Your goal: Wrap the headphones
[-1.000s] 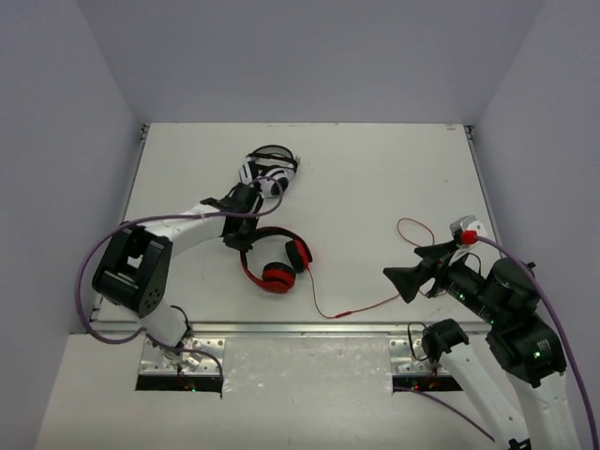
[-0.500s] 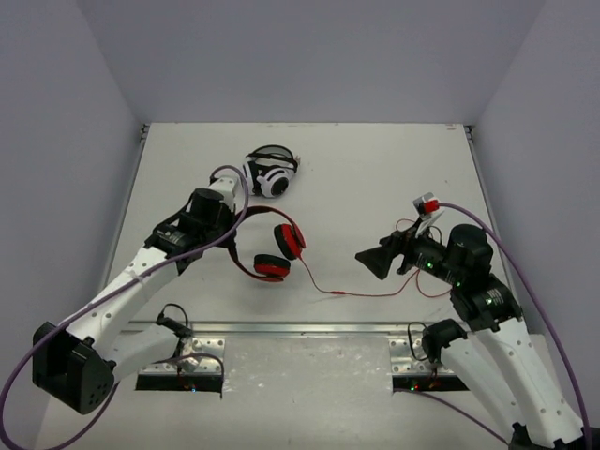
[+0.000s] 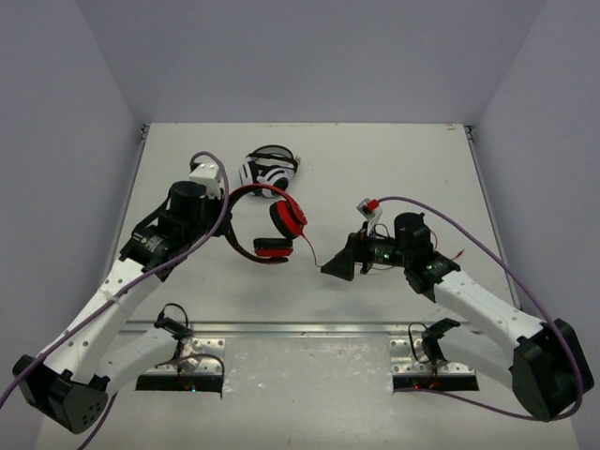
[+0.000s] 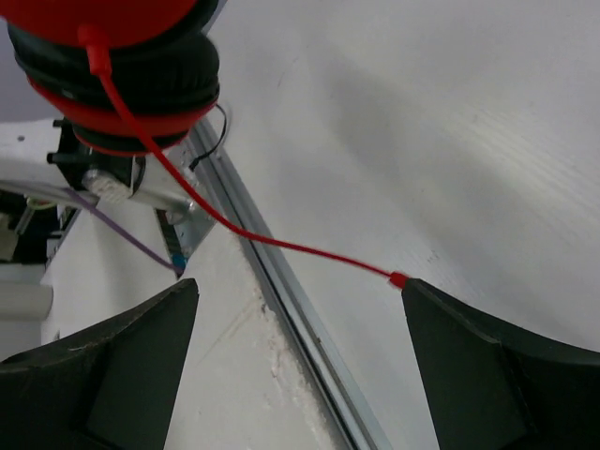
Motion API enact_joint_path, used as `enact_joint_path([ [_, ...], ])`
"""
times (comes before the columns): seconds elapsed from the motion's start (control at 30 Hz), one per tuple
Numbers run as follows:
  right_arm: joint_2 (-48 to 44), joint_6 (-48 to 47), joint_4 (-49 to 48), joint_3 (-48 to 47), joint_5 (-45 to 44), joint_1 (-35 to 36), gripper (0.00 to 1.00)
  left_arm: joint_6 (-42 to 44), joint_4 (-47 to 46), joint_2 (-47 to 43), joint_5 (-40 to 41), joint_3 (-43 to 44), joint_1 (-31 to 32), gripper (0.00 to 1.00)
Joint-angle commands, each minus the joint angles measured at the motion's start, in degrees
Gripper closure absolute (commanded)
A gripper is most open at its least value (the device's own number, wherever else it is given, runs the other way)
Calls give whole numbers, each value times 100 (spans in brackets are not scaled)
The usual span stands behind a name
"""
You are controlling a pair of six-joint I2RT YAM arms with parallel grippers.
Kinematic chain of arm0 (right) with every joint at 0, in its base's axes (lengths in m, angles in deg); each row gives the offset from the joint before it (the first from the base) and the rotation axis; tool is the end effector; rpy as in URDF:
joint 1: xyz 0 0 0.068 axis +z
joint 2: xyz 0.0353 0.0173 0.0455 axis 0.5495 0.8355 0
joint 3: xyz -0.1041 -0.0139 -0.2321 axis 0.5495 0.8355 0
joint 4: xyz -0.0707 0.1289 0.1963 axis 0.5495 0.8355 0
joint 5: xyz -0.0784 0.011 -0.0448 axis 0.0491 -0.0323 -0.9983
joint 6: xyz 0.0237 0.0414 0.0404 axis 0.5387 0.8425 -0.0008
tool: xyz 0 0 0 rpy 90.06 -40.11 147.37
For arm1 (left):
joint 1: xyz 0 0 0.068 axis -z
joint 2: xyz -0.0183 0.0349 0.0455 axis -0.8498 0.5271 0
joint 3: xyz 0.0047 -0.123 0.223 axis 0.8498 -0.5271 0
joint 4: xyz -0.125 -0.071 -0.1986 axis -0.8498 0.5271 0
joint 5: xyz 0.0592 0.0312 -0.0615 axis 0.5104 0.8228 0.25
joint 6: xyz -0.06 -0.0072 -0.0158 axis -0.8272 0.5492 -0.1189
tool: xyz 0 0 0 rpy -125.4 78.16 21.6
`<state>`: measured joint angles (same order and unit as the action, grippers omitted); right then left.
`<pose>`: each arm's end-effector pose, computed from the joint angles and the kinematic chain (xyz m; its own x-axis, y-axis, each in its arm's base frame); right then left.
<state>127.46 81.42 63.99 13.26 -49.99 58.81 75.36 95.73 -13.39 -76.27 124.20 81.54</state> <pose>0.1785 0.1185 0.2076 -0.7645 0.1263 -0.6321 -0.5217 0.4548 0.7218 0.1832 -0.0730 0.3011 -0.5532 0.0556 -0.8312 0.2142 0.9737 -0.0775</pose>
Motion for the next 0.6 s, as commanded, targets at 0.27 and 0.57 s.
enact_joint_path([
  [0.27,-53,-1555,-816,-282,-120,388,10,-395,199,-123,-149,824,38,100],
  [0.57,308,-2681,-289,-397,-24,388,11,-562,524,-281,-554,1508,38,100],
])
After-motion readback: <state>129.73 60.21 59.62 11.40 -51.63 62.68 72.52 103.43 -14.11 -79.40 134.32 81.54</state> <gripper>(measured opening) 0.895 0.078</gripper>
